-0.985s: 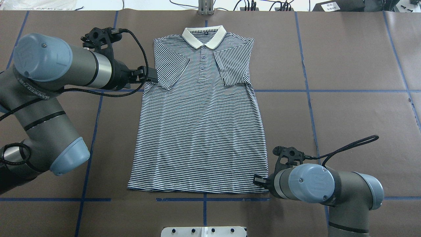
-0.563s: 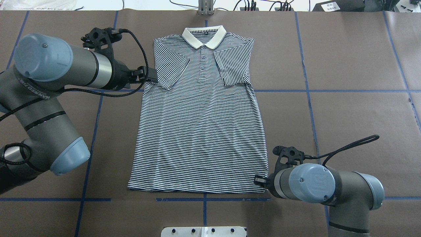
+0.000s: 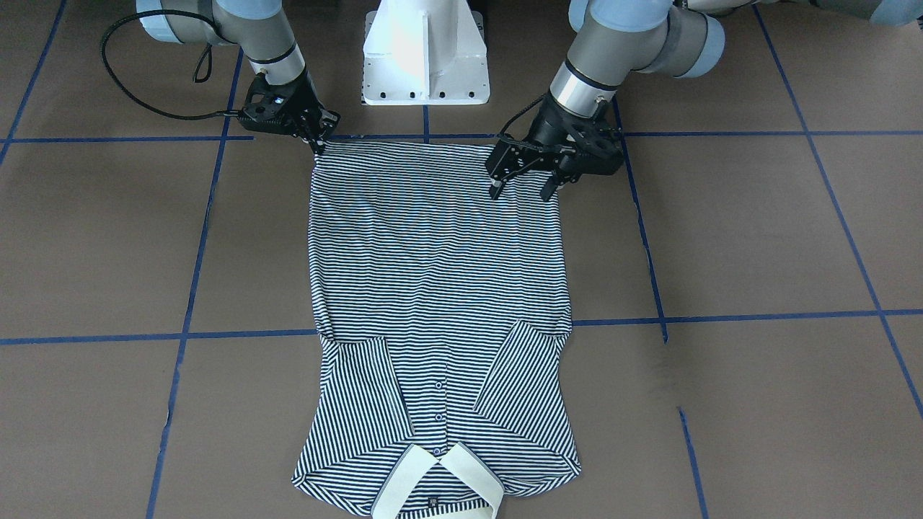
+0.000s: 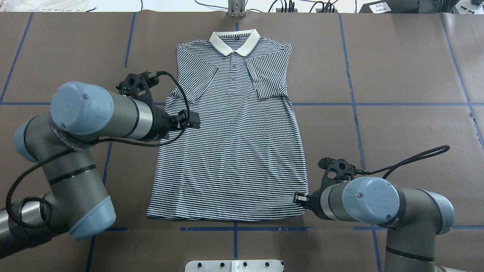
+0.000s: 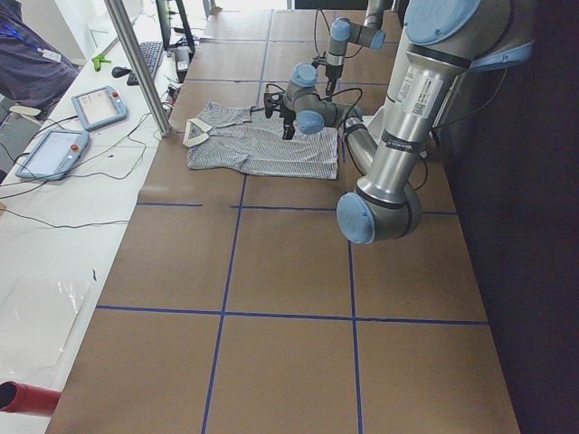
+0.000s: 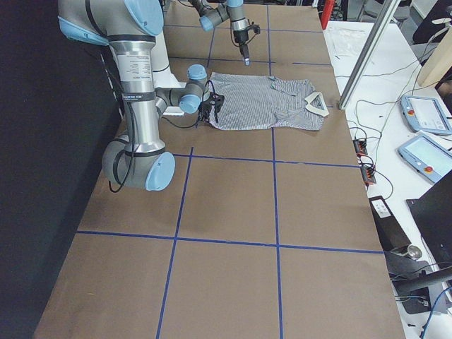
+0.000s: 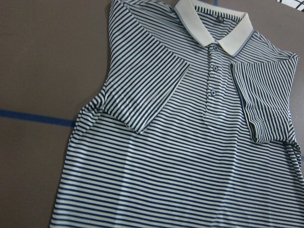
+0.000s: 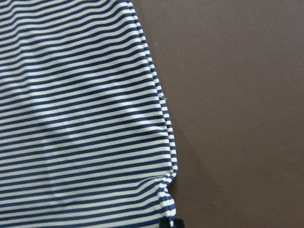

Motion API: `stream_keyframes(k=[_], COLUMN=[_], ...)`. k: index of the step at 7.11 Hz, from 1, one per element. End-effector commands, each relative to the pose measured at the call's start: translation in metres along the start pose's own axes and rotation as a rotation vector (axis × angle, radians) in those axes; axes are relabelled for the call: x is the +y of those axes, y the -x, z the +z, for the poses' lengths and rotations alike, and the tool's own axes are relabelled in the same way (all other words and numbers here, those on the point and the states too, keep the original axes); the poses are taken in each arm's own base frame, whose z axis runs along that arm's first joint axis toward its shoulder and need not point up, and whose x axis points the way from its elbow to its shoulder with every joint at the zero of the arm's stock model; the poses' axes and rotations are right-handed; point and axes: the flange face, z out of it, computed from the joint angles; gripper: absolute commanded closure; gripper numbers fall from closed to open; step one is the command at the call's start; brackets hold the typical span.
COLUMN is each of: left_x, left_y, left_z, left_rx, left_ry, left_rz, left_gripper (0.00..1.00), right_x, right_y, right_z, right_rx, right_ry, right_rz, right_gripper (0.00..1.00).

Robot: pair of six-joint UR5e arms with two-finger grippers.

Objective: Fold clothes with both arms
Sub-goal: 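Move both grippers to the hem corners nearest the robot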

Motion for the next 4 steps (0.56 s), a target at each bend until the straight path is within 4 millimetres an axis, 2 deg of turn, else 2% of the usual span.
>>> stream_keyframes(k=[1, 2, 3, 4], left_x=[0.098, 0.125, 0.136, 0.138], left_y=[0.032, 0.049, 0.057, 0.067], left_z=[0.012, 0.017, 0.026, 0.034], left_rx=[-0.104, -0.168, -0.232, -0.270], left_ry=[0.034, 0.036, 0.008, 0.001], left_rz=[-0.141, -0.160, -0.152, -0.150], left_gripper=[0.00, 0.00, 0.00, 0.00], right_x=[-0.007, -0.008, -0.009, -0.011], right_y=[-0.002, -0.001, -0.001, 0.000], right_z=[-0.011, -0.012, -0.014, -0.018], right_rx=[-0.012, -0.019, -0.021, -0.029], right_ry=[0.004, 0.003, -0.001, -0.002], right_rz=[0.008, 0.005, 0.008, 0.010], right_gripper=[1.00, 1.00, 1.00, 1.00])
